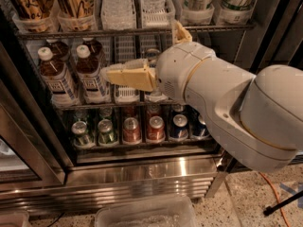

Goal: Pick water bottle from top shelf of fridge

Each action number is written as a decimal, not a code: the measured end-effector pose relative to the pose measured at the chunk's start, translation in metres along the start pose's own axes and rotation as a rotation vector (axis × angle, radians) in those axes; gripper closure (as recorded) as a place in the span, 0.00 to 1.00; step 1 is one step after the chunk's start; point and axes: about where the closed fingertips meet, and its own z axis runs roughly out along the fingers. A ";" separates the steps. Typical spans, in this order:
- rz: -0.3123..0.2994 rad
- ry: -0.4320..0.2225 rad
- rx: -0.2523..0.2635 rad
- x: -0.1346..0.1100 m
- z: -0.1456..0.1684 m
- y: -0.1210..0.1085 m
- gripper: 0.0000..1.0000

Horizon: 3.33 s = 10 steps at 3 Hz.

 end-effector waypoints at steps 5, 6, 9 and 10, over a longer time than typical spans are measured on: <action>0.049 -0.125 0.018 -0.004 0.026 -0.020 0.00; 0.075 -0.119 0.028 -0.005 0.030 -0.026 0.00; 0.043 -0.137 0.016 -0.021 0.046 -0.029 0.00; 0.043 -0.137 0.016 -0.021 0.046 -0.029 0.30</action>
Offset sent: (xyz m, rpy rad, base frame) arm 0.0310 0.0006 -0.0148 0.1560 -0.0732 0.0608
